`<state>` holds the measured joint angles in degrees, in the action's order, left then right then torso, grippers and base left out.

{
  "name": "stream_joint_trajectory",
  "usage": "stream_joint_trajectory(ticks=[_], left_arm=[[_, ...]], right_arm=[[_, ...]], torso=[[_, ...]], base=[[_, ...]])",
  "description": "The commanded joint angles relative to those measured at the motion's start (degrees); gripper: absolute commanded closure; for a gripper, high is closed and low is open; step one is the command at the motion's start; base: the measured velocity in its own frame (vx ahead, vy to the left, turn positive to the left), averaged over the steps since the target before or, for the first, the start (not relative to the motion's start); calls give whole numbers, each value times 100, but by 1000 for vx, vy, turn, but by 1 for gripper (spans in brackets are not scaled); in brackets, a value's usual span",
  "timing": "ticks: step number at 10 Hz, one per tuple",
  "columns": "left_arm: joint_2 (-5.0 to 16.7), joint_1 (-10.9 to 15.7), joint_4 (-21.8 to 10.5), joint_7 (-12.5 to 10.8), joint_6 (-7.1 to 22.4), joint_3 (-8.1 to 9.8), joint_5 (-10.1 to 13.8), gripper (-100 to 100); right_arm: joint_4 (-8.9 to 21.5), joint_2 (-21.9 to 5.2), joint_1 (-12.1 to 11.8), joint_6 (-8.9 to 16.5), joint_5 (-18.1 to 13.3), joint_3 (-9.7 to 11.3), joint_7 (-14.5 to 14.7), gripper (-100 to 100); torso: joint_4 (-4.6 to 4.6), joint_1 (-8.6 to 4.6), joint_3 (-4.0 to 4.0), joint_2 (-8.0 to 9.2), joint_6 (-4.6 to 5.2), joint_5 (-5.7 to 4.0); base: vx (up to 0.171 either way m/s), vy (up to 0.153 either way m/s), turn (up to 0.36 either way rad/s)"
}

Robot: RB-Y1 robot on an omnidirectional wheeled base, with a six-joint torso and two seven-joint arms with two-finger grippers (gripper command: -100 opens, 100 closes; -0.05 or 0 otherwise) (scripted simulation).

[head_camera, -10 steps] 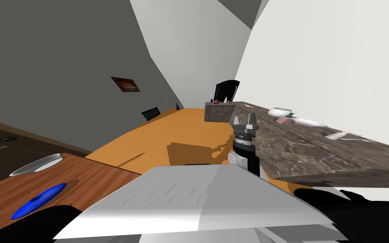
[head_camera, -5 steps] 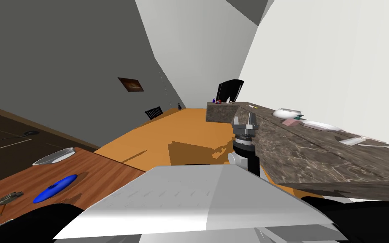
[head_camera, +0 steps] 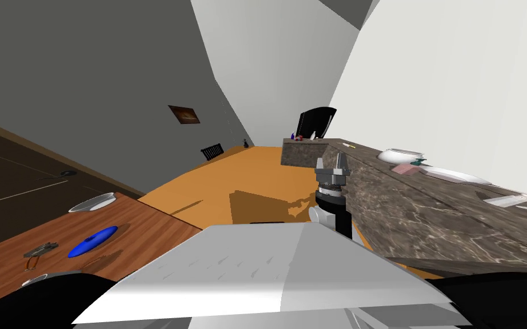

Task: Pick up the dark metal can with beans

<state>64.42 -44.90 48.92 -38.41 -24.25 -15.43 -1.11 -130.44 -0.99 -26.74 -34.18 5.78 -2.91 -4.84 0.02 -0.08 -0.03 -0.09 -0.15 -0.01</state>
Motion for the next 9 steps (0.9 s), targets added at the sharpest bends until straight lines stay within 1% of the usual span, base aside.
stream_joint_trajectory(ticks=[1, 2, 6, 7, 8, 9], left_arm=[[0, 0, 0, 0, 0, 0, 0, -100], [12, 22, -23, -1, -15, -21, 8, 100], [9, 17, -22, -1, -13, -20, 7, 100], [9, 17, -21, -1, -13, -20, 7, 0], [-41, -187, 231, 22, 89, 141, -8, 100], [-41, -187, 231, 22, 89, 141, -8, 100]], right_arm=[[0, 0, 0, 0, 0, 0, 0, 0], [0, 0, 0, 0, 0, 0, 0, 0], [0, 0, 0, 0, 0, 0, 0, 0], [0, 0, 0, 0, 0, 0, 0, 0], [0, 0, 0, 0, 0, 0, 0, 0], [0, -1, 1, 0, 0, 0, 0, 0]], torso=[[0, 0, 0, 0, 0, 0], [0, 4, 0, 1, 1, 0], [1, 12, 1, 1, 3, 2], [1, 12, 1, 1, 3, 2], [1, 13, 1, 1, 3, 2], [3, 16, 1, 0, 9, 6]], base=[[0, -24, 23], [0, 0, 0], [0, 0, 0], [0, 0, 0], [-1, 13, -84], [-2, 20, -57]])
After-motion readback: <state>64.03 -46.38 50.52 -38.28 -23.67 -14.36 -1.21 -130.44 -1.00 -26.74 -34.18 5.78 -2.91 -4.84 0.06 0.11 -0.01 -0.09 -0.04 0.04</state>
